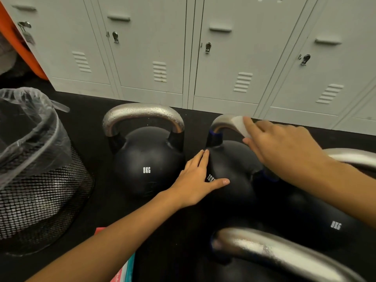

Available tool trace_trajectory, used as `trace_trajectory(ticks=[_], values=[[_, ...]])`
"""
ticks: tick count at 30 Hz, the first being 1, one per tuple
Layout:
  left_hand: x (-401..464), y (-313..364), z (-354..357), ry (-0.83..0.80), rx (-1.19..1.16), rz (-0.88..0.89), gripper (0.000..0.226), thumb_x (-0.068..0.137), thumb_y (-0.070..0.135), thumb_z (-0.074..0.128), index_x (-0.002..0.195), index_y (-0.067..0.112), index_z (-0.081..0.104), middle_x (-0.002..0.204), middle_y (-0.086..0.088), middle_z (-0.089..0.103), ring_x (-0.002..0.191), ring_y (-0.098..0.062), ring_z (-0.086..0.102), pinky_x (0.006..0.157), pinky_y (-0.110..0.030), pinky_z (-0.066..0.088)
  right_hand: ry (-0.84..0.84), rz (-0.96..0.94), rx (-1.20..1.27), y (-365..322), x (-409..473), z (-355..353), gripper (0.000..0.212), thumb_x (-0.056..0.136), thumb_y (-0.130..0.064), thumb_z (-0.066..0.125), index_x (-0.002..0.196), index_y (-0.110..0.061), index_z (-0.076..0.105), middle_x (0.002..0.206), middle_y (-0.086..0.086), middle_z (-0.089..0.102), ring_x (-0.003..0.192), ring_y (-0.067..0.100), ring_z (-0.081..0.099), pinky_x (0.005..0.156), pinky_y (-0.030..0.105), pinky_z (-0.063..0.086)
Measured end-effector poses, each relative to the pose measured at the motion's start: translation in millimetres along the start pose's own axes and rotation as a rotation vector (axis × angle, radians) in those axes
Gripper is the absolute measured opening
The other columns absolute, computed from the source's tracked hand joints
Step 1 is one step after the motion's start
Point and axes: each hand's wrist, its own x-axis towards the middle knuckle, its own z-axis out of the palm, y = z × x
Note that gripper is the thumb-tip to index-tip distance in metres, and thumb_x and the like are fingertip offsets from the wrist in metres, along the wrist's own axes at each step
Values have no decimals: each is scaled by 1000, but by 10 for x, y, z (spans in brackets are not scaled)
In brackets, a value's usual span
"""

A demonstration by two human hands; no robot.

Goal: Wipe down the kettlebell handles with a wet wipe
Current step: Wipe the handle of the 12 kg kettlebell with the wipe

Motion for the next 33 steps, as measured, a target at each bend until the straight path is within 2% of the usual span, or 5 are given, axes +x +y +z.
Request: trace_trajectory(ticks=[6,10,18,29,33], values=[[1,-1,-4,4,45,7,100,84,65,53,153,21,-4,161,4,-4,147,-16,1,120,-43,12,-12,-71,-46,-109,634,59,42,105,-40,33,135,-13,42,116,10,59,95,29,63,67,33,44],[-18,-11,-3,2,71,13,97,85,66,49,153,22,-5,161,5,-5,147,-16,1,120,-42,11,-193,32,513,-84,905,114,43,104,-47,30,102,-12,55,98,15,64,79,24,62,73,33,49],[-34,-41,-1,27,126,30,97,84,68,49,154,21,-1,161,5,-1,146,-18,8,119,-42,15,-327,291,1101,198,415,177,65,102,-54,24,83,-8,65,73,14,72,67,24,66,76,33,48],[-68,115,-71,16,214,-28,93,87,63,51,154,16,6,161,-2,8,146,-21,10,118,-44,18,-214,160,1037,389,-164,288,44,101,-54,25,110,-26,58,111,1,64,105,20,58,93,35,40],[-162,219,-168,48,281,6,76,91,53,53,150,15,24,156,-5,24,143,-23,21,115,-45,25,-196,92,886,235,196,165,49,106,-43,22,130,-10,49,122,13,57,101,25,54,84,34,38]])
